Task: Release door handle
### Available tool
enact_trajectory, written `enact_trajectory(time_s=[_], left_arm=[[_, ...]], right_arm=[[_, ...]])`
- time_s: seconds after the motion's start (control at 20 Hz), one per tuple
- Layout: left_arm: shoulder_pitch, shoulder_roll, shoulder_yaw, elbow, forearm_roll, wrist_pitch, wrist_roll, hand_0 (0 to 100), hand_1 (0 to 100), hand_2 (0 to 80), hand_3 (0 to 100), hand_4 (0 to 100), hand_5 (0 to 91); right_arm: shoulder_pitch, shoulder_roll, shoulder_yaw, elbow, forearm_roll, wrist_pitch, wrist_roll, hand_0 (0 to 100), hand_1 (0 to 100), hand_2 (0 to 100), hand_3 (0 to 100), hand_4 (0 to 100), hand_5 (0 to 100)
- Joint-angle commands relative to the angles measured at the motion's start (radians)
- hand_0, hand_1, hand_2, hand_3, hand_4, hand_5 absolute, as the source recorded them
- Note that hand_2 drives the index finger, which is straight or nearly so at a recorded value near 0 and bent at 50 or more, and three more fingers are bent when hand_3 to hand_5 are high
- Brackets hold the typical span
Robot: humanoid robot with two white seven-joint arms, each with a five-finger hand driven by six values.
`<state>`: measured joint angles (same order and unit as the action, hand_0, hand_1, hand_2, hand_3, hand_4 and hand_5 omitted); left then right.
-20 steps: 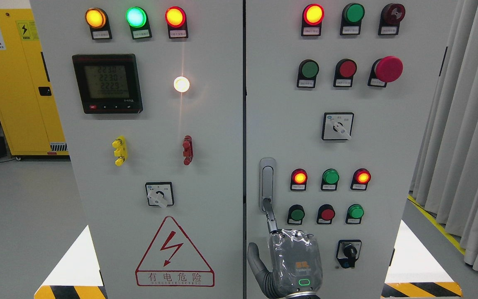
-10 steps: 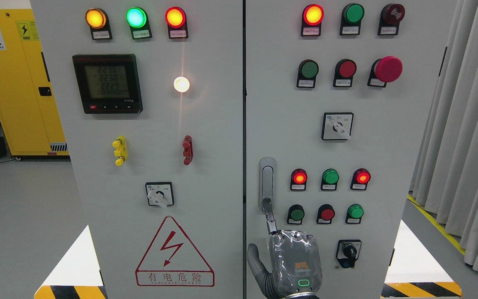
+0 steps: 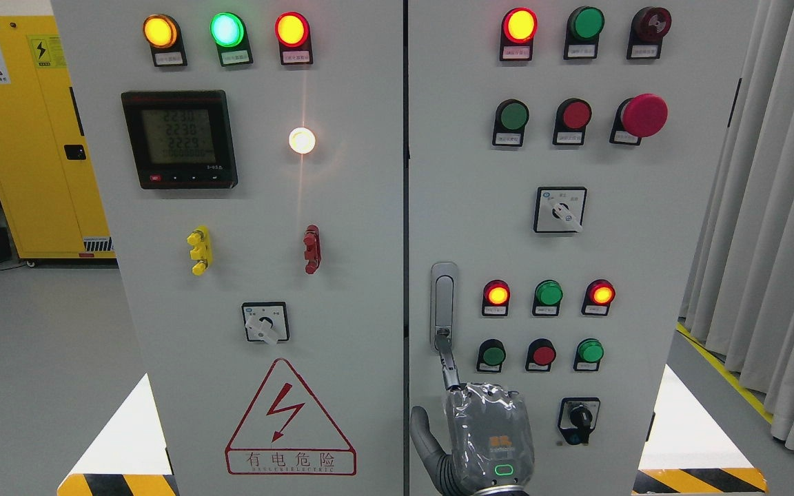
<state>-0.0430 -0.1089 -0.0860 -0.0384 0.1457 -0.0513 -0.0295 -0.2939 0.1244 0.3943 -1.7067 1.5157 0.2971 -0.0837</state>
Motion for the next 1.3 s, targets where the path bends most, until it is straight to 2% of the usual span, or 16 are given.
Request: enact_trajectory(time_s=[0.0,1.0,1.25], left_arm=[[0.000,0.000,0.000,0.000,0.000,0.001,0.000,12,56,0.0,0,0,0.0],[0.000,0.000,0.000,0.000,0.000,0.001,0.000,12,56,0.0,0,0,0.0],[0.000,0.000,0.000,0.000,0.000,0.001,0.000,12,56,0.0,0,0,0.0]], right_arm=[[0.006,-0.002,-0.005,0.002,0.000,0.000,0.002,58,39,1,100,100,100],[0.018,-0.002,-0.002,-0.008,-0.006,0.000,0.001,57,39,2,100,100,100],[0.018,-0.005,-0.002,-0.050,-0.006,-0.003,-0.001,58,39,2,100,100,100]])
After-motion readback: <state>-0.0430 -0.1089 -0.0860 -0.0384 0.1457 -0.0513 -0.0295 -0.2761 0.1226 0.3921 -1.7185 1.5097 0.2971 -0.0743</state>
